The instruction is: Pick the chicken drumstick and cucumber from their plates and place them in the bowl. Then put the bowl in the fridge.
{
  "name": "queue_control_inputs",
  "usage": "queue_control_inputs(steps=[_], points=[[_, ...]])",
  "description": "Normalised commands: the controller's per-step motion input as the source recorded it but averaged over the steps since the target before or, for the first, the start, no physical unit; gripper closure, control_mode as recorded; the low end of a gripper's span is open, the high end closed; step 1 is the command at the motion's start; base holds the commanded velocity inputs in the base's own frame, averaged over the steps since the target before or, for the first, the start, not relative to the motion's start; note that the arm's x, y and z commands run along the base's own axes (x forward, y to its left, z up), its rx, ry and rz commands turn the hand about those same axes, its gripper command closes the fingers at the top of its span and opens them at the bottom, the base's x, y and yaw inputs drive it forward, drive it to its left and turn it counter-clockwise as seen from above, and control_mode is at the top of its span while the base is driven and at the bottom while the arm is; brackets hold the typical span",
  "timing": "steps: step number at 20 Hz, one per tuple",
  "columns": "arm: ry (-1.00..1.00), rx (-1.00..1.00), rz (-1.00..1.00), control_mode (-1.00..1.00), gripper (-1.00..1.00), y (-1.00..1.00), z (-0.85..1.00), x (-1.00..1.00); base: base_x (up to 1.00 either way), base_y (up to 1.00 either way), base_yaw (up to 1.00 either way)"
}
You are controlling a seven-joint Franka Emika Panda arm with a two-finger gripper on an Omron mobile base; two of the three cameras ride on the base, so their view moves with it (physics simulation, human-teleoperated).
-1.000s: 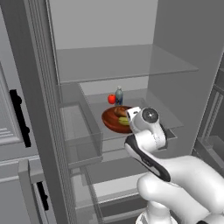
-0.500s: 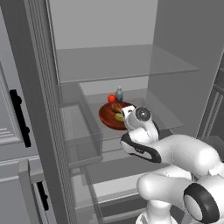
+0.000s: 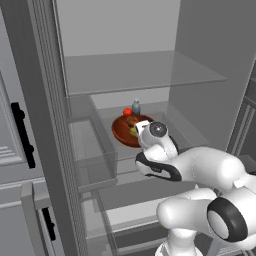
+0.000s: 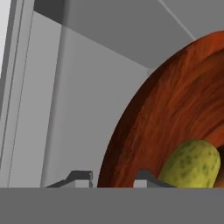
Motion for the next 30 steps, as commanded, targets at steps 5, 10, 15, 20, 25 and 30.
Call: queue_control_inputs(steps=[5, 10, 15, 20, 25, 30], points=[[-0.01, 0.00, 0.00, -1.00, -1.00, 0.00, 0.00, -0.01, 0.00, 0.00, 0.00], [-0.03, 0.00, 0.00, -1.00, -1.00, 0.00, 0.37, -0.16, 0.00, 0.00, 0.00], [-0.11, 0.00, 0.00, -1.00, -1.00, 0.00, 0.88, -0.44, 0.00, 0.00, 0.00], [-0.02, 0.01, 0.00, -1.00, -1.00, -0.02, 0.65, -0.74, 0.00, 0.00, 0.00], [0.05, 0.07, 0.00, -1.00, -1.00, -0.18, 0.75, -0.77, 0.00, 0.00, 0.00], [0.00, 0.11, 0.00, -1.00, -1.00, -0.17, 0.66, -0.95, 0.00, 0.00, 0.00]])
